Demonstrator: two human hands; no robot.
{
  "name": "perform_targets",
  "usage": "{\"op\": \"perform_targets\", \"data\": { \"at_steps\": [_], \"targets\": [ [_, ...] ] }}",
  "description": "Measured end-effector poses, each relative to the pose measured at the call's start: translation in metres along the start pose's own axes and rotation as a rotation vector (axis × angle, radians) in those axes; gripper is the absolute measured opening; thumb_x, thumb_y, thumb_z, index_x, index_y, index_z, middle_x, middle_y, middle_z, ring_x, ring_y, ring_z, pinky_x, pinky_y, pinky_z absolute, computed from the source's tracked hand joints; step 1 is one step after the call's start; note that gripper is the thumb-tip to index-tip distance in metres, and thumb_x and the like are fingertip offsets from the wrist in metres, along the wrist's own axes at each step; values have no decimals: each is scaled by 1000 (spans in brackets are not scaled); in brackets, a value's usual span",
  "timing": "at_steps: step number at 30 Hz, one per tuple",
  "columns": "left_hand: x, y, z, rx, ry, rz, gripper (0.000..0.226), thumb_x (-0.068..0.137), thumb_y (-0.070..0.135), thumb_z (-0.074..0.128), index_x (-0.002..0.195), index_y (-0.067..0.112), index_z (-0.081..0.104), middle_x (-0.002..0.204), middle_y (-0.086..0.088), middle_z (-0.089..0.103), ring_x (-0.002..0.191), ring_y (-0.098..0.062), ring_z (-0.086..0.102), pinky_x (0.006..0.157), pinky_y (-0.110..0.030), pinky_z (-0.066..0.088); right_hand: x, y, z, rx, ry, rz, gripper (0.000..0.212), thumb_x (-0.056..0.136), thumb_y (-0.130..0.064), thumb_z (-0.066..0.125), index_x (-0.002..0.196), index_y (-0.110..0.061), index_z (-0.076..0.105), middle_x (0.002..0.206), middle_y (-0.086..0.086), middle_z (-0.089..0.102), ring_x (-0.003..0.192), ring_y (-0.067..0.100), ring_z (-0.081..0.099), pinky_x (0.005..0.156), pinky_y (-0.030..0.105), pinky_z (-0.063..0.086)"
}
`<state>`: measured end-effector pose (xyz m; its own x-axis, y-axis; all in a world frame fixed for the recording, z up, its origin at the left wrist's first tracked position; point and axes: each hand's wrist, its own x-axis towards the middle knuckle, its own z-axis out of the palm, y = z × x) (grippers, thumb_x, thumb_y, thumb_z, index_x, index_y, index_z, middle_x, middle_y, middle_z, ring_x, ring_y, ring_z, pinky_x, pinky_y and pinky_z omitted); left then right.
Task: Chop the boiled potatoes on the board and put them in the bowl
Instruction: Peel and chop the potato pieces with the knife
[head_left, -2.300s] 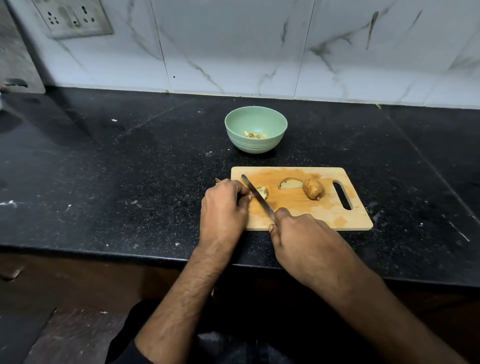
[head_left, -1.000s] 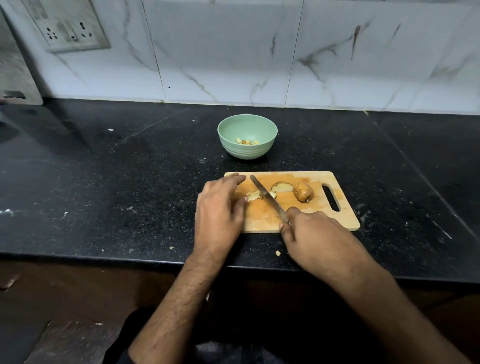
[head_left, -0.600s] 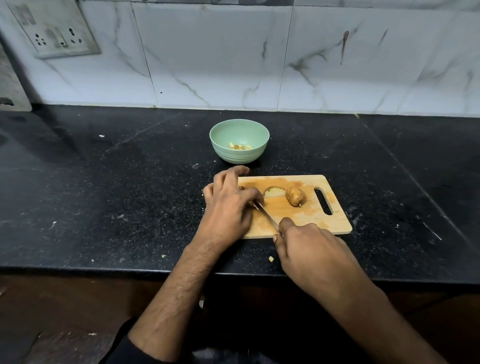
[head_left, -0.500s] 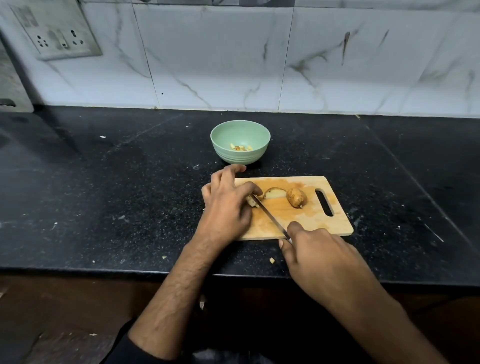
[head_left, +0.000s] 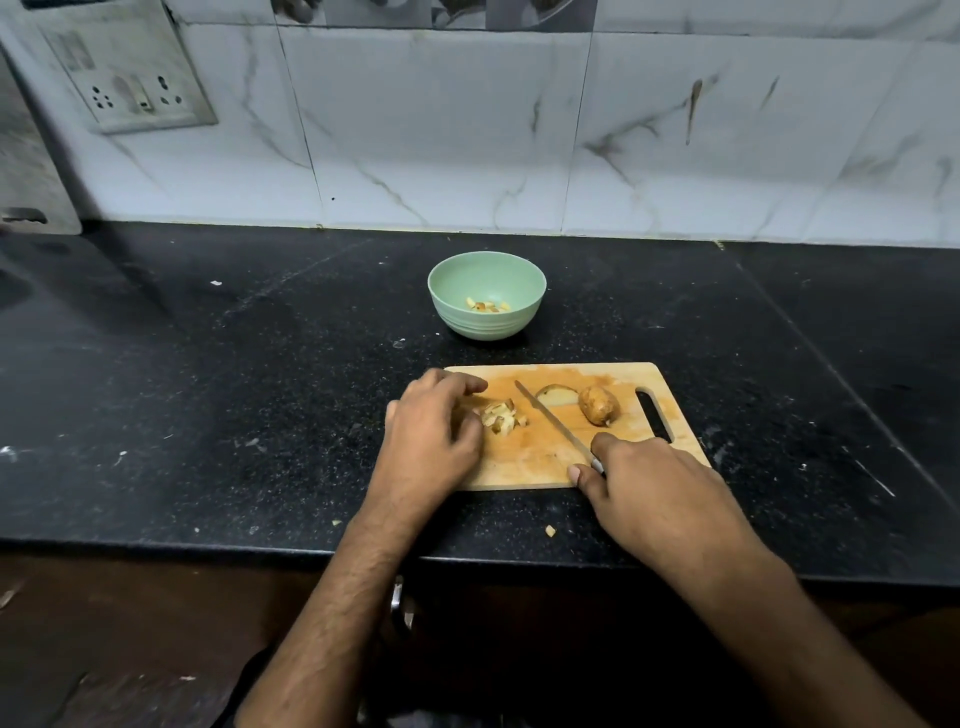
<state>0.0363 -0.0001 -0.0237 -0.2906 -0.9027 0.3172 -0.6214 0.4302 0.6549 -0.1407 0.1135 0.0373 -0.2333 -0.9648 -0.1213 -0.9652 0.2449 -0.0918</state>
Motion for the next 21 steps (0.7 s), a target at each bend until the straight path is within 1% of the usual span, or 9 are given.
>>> {"op": "perform_targets", "data": {
  "at_steps": [1, 3, 4, 9, 13, 14, 16, 18, 21],
  "targets": [
    [-1, -1, 0, 4, -32, -6, 30, 91, 30, 62, 120, 27, 66, 109, 15, 58, 105, -9, 56, 100, -47, 47, 3, -2, 1, -9, -4, -5, 36, 103, -55, 36, 114, -25, 54, 85, -3, 49, 86, 23, 54, 69, 36, 39],
    [-2, -4, 2, 23, -89, -10, 37, 90, 45, 65, 122, 27, 66, 109, 14, 59, 106, -10, 57, 99, -46, 48, 5, -8, 2, -22, -27, -27, 37, 103, -55, 36, 116, -25, 54, 85, -3, 49, 82, 21, 48, 69, 36, 39],
    [-3, -4, 3, 37, -107, -11, 41, 89, 48, 67, 123, 27, 66, 110, 13, 59, 108, -12, 57, 100, -46, 48, 6, -13, 2, -22, -42, -41, 37, 103, -55, 36, 117, -25, 53, 86, -2, 49, 83, 21, 48, 70, 36, 39],
    [0, -1, 3, 39, -90, -22, 41, 86, 33, 76, 125, 25, 66, 112, 9, 61, 109, -14, 58, 101, -43, 48, 6, -25, 5, 6, -51, -65, 43, 104, -57, 32, 119, -22, 52, 88, 0, 49, 85, 23, 48, 72, 37, 40],
    [-1, -1, 3, 14, -71, -35, 42, 86, 28, 78, 126, 22, 67, 112, 8, 65, 106, -11, 59, 100, -37, 50, 7, -14, 2, -21, 52, -38, 42, 105, -55, 30, 120, -23, 52, 84, -2, 50, 80, 22, 50, 68, 35, 39],
    [-1, -1, 3, 6, -63, -39, 42, 85, 28, 79, 125, 22, 67, 112, 9, 66, 105, -9, 59, 100, -36, 50, 8, -10, 2, -32, 81, -42, 39, 105, -53, 32, 122, -24, 53, 88, -2, 53, 83, 23, 54, 68, 35, 39],
    [-1, 0, 3, -17, -55, -53, 42, 84, 26, 80, 125, 24, 68, 112, 12, 67, 102, -5, 59, 100, -34, 50, 11, -5, 3, -56, 129, -51, 34, 105, -49, 36, 126, -30, 55, 106, -3, 59, 95, 21, 61, 70, 34, 41],
    [-2, 2, 3, -32, -55, -59, 42, 85, 25, 80, 124, 27, 68, 113, 14, 68, 102, -3, 59, 100, -33, 51, 16, -1, 6, -81, 151, -55, 33, 105, -48, 39, 131, -35, 56, 126, -4, 55, 106, 18, 60, 73, 33, 46],
    [-3, 3, 2, -37, -58, -55, 39, 85, 24, 79, 122, 31, 69, 112, 15, 69, 103, -2, 60, 100, -33, 52, 23, 3, 16, -126, 198, -79, 33, 104, -47, 42, 129, -35, 60, 130, -2, 51, 115, 16, 52, 79, 32, 50]
  ]
}}
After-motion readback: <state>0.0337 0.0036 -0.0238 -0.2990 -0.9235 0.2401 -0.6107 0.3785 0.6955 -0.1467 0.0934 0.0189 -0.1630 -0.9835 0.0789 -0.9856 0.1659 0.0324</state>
